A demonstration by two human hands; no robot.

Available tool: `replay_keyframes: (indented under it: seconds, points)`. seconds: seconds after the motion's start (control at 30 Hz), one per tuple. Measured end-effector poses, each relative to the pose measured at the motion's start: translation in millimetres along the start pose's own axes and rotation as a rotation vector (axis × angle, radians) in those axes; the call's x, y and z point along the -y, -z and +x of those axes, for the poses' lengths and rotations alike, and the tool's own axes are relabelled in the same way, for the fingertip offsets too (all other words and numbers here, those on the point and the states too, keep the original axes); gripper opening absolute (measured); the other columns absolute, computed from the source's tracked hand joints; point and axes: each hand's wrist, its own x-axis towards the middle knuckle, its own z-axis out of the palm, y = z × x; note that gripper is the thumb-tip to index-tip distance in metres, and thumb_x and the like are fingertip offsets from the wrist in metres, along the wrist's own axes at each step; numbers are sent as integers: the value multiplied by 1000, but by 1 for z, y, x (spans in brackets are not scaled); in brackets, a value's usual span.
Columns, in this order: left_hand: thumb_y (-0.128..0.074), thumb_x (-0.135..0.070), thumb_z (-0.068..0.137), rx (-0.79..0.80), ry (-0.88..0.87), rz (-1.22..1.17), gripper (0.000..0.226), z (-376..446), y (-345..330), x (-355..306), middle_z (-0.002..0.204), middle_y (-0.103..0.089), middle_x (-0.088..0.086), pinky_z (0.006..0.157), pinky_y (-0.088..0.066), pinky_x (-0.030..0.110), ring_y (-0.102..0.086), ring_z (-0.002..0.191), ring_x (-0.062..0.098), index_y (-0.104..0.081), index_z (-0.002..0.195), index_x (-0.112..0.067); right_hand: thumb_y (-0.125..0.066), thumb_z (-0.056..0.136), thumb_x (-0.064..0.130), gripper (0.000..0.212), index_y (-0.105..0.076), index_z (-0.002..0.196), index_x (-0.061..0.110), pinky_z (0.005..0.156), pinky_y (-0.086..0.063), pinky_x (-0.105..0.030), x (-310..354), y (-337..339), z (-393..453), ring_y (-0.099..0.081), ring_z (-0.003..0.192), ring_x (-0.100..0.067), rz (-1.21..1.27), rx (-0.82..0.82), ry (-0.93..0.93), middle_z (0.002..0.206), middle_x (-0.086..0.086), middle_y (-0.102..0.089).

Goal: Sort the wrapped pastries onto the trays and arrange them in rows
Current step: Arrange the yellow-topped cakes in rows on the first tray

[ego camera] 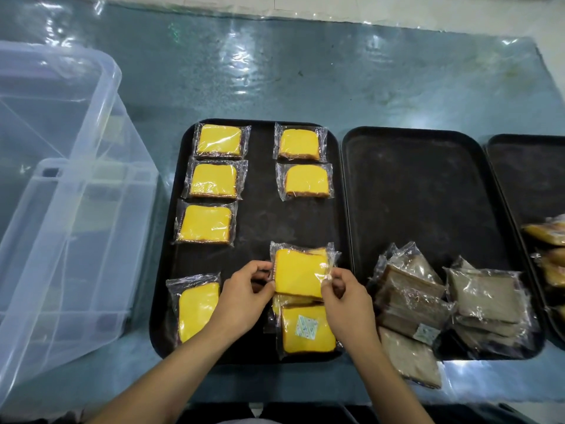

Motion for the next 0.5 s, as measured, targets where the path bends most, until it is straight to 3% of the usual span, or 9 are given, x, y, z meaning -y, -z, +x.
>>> replay_keyframes:
  seconds: [0.2, 0.33, 0.43, 0.5]
  points:
    - [-71, -25, 91, -35, -77, 43, 37, 29, 3, -26, 100, -69, -19, 80, -46, 5, -64, 92, -7, -64, 127, -32, -58, 98, 33, 39, -54, 137, 33, 99, -50, -45, 25, 3, 31, -56, 107, -12, 83, -70, 106, 111, 17, -52]
    - [-68, -27, 94, 3, -95, 76, 44, 63, 1, -47, 114, -68, -14, 96, -49, 23, -62, 107, 3, -57, 136, -28, -56, 99, 32, 35, -57, 134, 28, 102, -46, -49, 43, 12, 74, -56, 108, -19, 35, -88, 117, 105, 13, -51]
    - [-64, -30, 96, 49, -68, 223, 57, 82, -6, -45, 139, -59, -2, 112, -40, 38, -53, 129, 18, -44, 148, -21, -52, 99, 36, 41, -54, 136, 20, 104, -43, -52, 43, 11, 99, -53, 116, -30, -234, -30, 98, 121, -3, -55]
    - [-60, -30, 98, 65, -103, 329, 58, 84, -11, -38, 147, -51, 2, 116, -33, 42, -47, 135, 24, -40, 151, -20, -52, 99, 35, 46, -50, 143, 19, 103, -41, -48, 41, 8, 101, -50, 121, -30, -358, -75, 170, 133, -6, -51]
